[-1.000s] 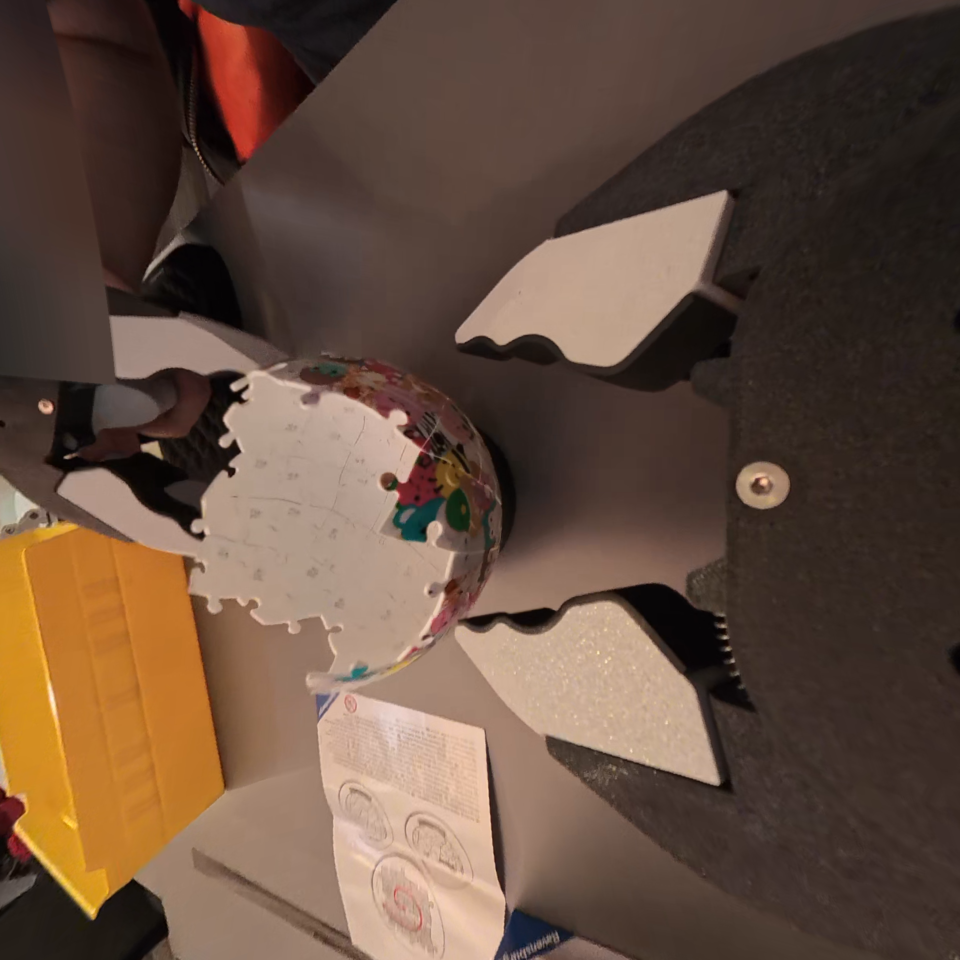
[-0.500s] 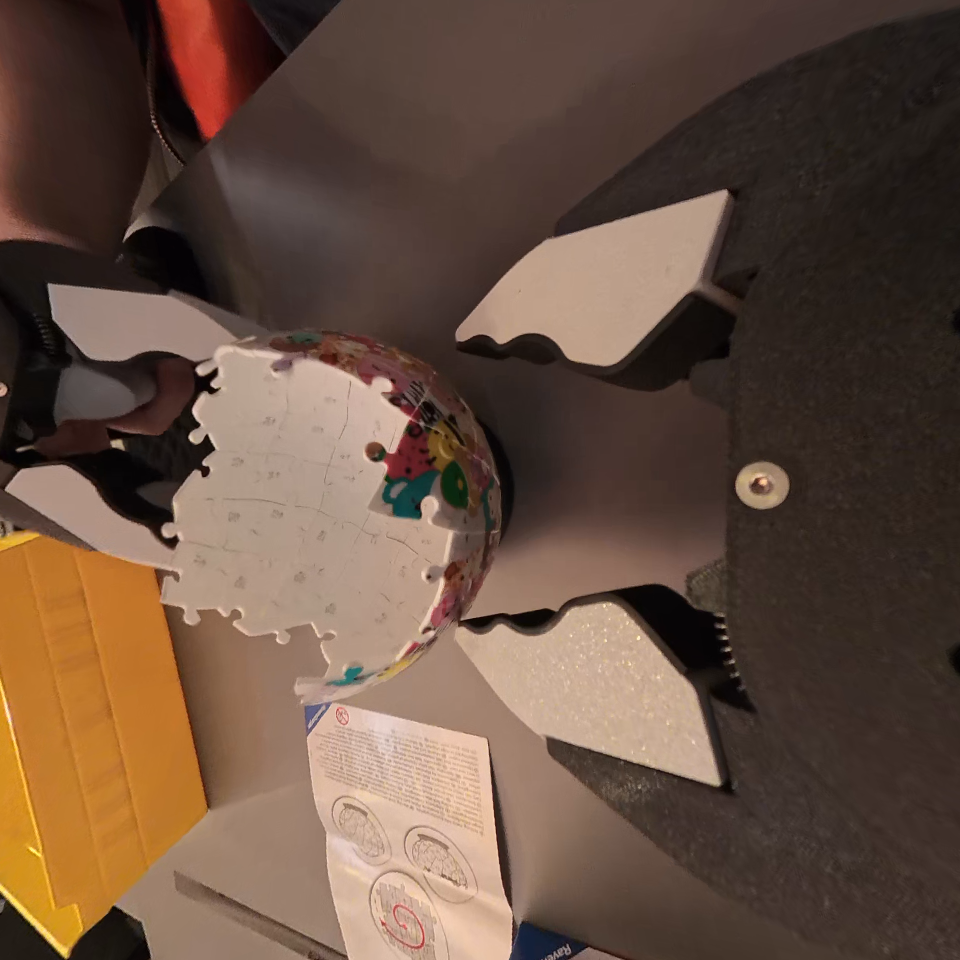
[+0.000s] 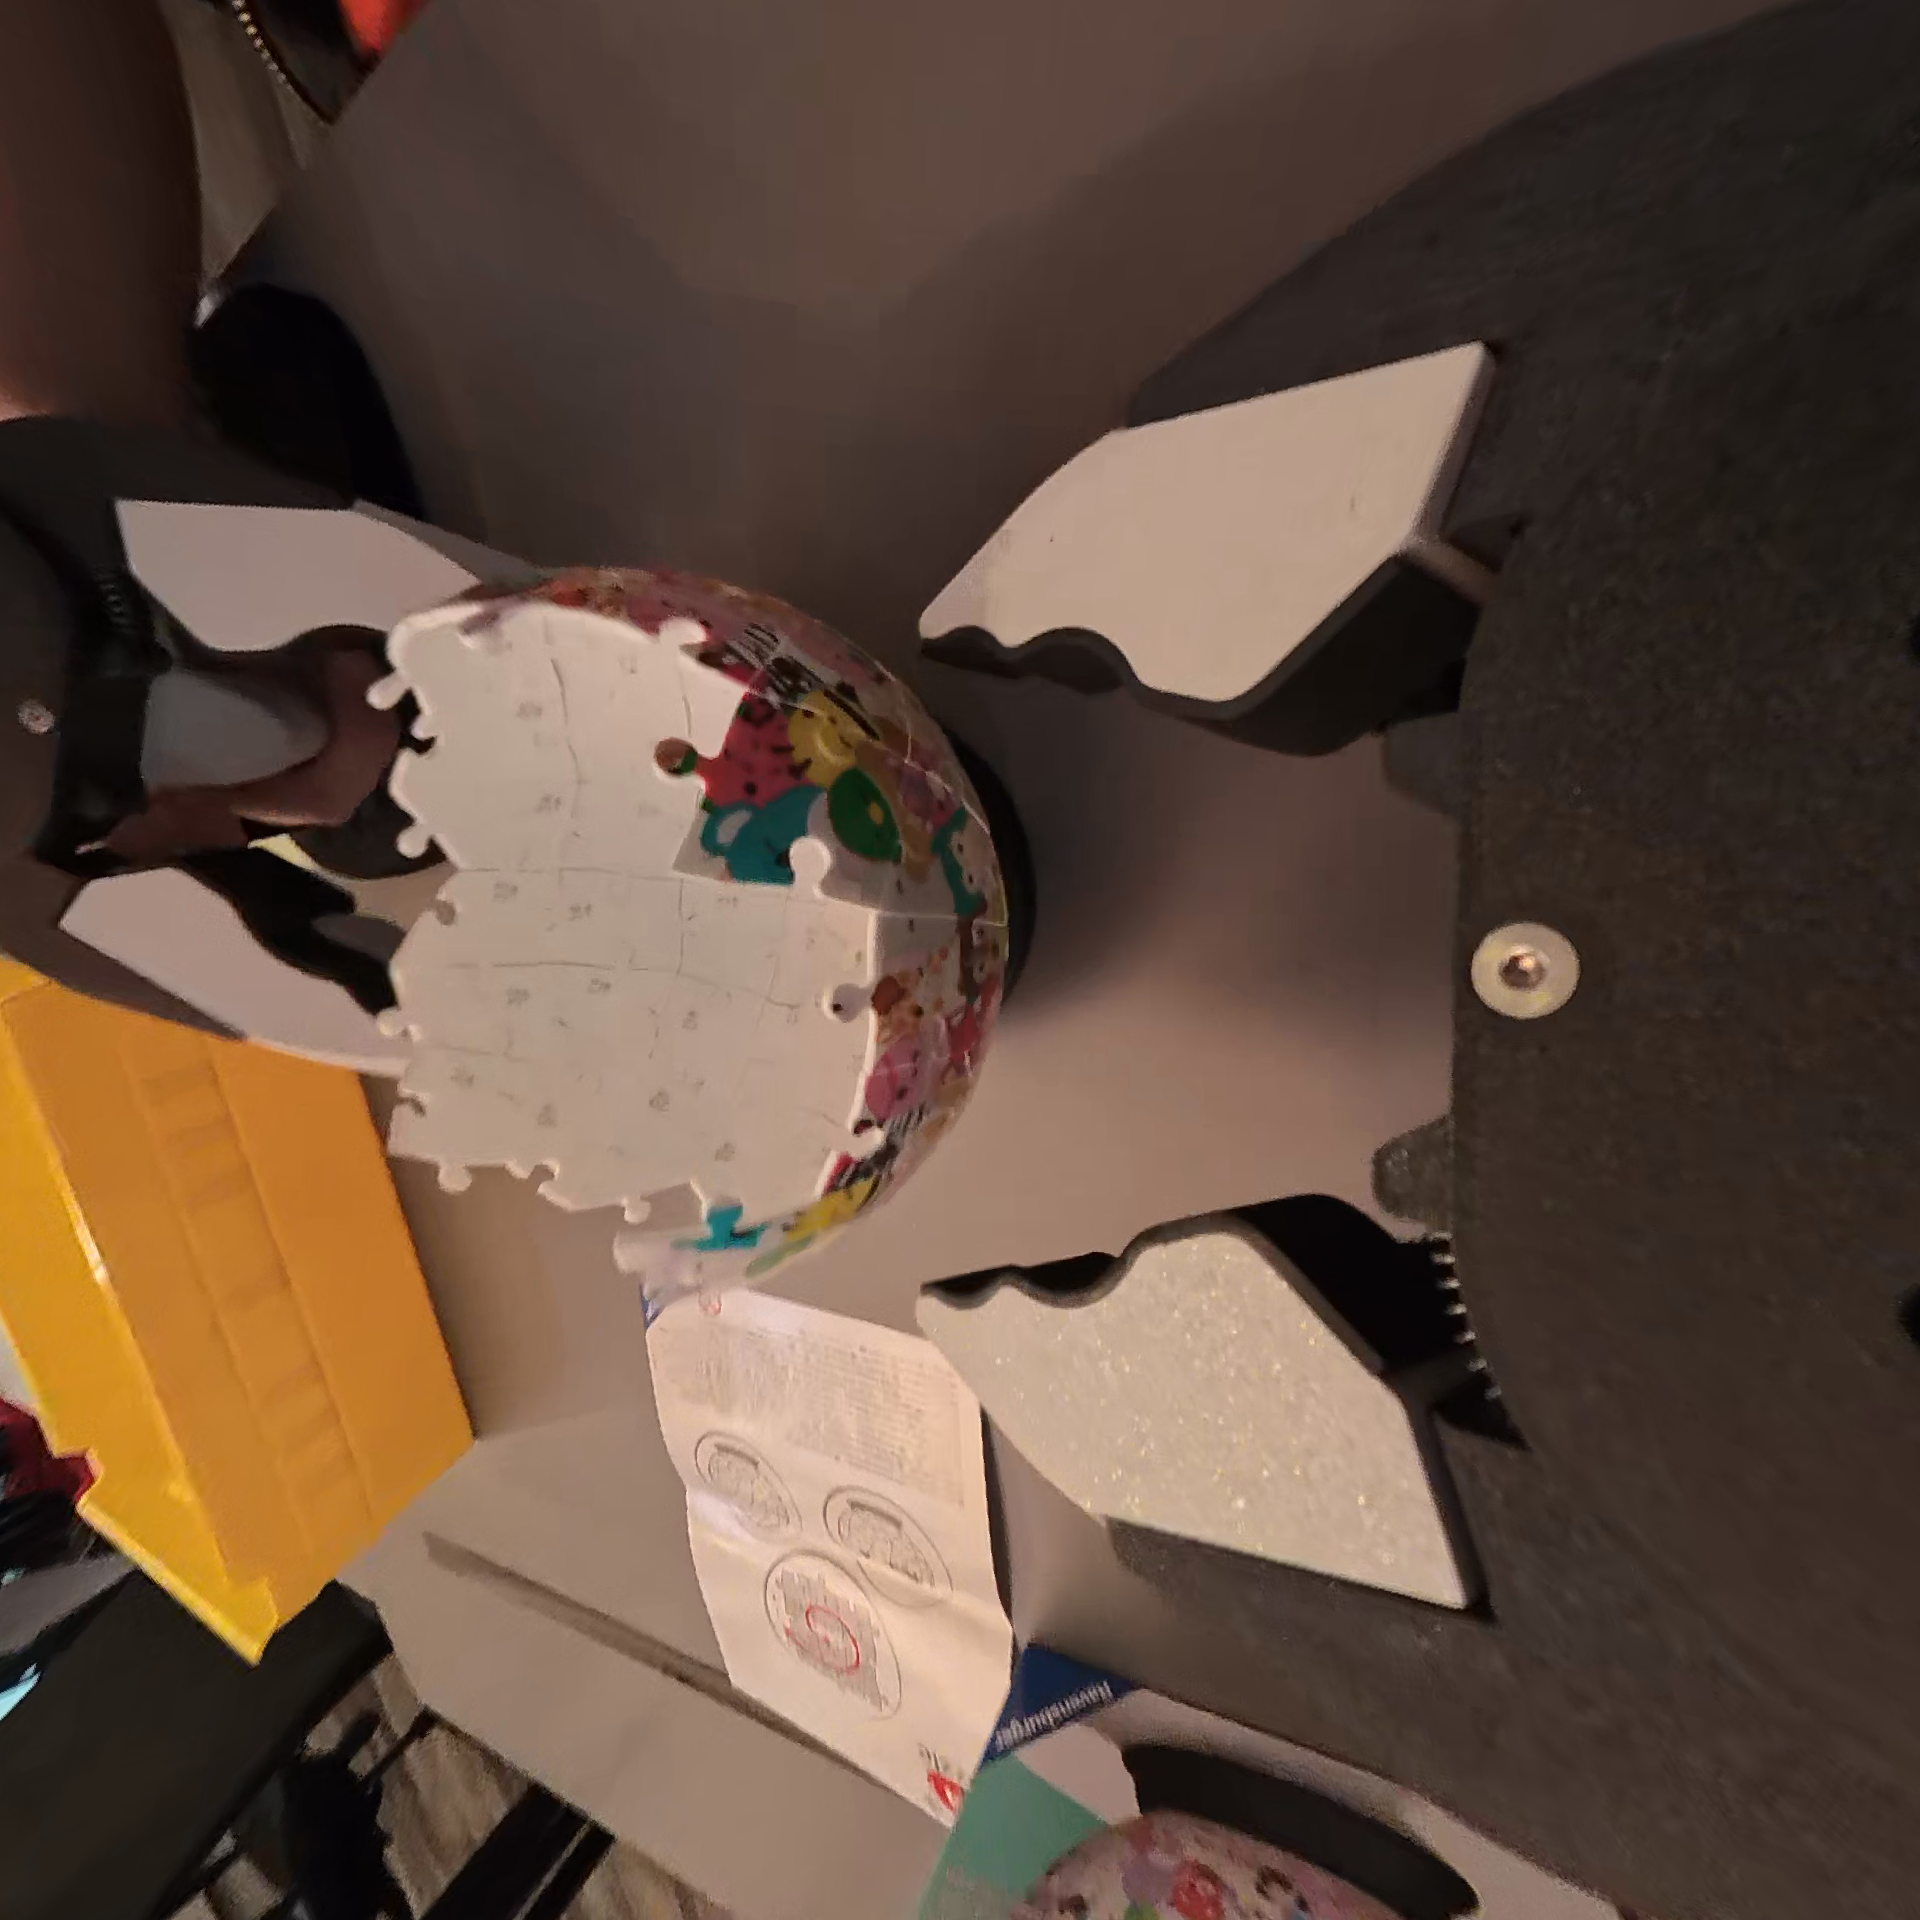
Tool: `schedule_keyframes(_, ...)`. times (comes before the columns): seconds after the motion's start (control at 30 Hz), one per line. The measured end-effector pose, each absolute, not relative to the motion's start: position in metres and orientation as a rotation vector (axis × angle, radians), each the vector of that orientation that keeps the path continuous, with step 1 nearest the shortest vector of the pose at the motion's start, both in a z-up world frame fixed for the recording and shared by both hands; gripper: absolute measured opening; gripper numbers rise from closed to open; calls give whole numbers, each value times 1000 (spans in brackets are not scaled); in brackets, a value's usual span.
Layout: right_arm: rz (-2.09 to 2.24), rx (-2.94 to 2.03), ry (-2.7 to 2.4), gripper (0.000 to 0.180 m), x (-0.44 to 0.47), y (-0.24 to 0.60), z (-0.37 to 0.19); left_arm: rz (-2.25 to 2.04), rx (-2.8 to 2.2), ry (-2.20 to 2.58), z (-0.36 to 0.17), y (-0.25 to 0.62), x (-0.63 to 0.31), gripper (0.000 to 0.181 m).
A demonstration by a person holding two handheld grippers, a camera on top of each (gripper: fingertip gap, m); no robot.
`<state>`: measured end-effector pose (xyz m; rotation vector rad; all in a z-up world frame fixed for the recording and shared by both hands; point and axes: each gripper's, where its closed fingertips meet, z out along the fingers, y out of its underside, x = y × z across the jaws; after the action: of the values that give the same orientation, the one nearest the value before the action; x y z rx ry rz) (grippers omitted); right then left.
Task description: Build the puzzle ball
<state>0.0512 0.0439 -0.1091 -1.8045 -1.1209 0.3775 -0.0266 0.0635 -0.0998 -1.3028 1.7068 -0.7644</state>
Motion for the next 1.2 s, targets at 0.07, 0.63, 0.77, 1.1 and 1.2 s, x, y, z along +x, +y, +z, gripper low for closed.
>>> schedule_keyframes(0.07, 349, -1763, -1111, 107, 49, 47, -105, -762, -1279, 1743, -108, 61, -21, 109)
schedule_keyframes(0.63, 333, -1774, -1091, 114, 37, 55, -113, -687, -1222, 1700, -110, 68, -7, 113)
schedule_keyframes(0.77, 347, -1791, -1075, 115, 36, 55, -115, -717, -1248, 1693, -112, 68, -8, 113)
schedule_keyframes(1.1, 368, -1816, -1049, 115, 34, 57, -116, -722, -1286, 1677, -113, 71, -6, 114)
schedule_keyframes(1.2, 427, -1831, -1024, 114, 34, 55, -111, -765, -1319, 1657, -109, 68, -5, 113)
